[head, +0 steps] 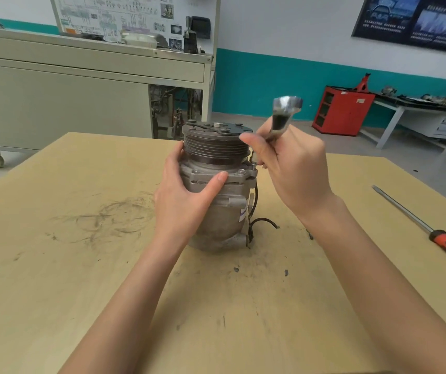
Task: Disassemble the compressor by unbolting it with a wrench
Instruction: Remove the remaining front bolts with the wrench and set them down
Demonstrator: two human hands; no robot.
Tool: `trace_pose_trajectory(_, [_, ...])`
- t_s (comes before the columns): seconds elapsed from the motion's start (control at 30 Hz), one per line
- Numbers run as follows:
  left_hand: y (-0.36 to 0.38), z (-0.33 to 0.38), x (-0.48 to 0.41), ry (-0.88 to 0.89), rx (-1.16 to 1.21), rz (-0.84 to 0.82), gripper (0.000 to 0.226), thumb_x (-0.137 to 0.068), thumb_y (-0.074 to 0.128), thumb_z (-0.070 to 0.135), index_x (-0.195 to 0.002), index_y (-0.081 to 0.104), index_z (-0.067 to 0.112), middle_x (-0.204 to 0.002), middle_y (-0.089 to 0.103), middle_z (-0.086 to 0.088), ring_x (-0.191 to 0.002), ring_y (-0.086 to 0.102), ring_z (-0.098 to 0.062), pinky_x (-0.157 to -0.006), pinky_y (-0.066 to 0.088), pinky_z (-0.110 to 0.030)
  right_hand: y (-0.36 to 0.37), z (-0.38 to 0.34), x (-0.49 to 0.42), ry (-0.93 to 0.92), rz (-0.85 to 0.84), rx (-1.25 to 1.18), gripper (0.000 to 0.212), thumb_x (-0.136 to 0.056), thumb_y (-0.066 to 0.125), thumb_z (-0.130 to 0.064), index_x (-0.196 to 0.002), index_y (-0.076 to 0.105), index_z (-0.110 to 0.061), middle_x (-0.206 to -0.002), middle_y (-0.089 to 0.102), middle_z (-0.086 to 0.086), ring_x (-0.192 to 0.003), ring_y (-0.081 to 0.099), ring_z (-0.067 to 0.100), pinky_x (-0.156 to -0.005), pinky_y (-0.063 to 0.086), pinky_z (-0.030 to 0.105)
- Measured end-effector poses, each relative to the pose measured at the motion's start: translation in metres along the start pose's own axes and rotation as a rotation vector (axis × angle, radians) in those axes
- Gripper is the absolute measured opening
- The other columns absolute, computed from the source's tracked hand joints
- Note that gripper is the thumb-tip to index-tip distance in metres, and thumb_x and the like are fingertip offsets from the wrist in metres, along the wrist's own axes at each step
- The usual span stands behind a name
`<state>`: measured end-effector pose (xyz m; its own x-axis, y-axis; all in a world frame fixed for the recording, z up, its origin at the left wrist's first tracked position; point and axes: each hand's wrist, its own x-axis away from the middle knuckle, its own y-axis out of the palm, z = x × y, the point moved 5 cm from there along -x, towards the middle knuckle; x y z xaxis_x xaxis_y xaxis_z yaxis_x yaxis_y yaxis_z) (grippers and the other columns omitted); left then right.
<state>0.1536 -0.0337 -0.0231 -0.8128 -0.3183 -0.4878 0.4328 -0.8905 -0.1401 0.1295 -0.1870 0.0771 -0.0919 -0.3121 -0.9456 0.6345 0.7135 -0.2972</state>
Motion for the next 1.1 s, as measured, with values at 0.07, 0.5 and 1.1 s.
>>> trace_pose_trajectory(0.07, [0.000,0.000,0.000,-0.001,-0.006,-0.001,0.089,-0.066,0.065,0.065,-0.144,0.036,0.031,-0.134,0.053,0.015,-0.122,0.051,-0.003,-0.107,0.042,-0.043,0.003,-0.010,0.007,-0.086,0.012,0.098,0.050,-0.095,0.051,-0.035,-0.067,0.064,0.005,-0.056,0.059,0.013,-0.040,0.053,0.024,-0.035,0.043,0.028])
trace_pose_trajectory(0.5, [0.001,-0.001,-0.002,0.003,-0.008,0.008,0.082,-0.071,0.068,0.058,-0.142,0.035,0.034,-0.136,0.050,0.015,-0.124,0.049,-0.004,-0.108,0.041,-0.042,0.004,0.043,0.050,0.635,0.283,-0.632,0.029,-0.101,0.035,-0.021,-0.077,0.050,-0.013,-0.069,0.067,0.002,-0.051,0.065,0.020,-0.045,0.052,0.031])
trace_pose_trajectory(1.1, [0.000,-0.001,-0.001,-0.018,0.019,-0.004,0.088,-0.065,0.065,0.066,-0.142,0.038,0.033,-0.133,0.052,0.017,-0.123,0.050,-0.002,-0.109,0.040,-0.043,0.091,0.114,0.074,1.606,0.193,-1.481,0.030,-0.101,0.044,-0.024,-0.075,0.055,-0.012,-0.069,0.064,0.004,-0.049,0.061,0.008,-0.047,0.049,0.015])
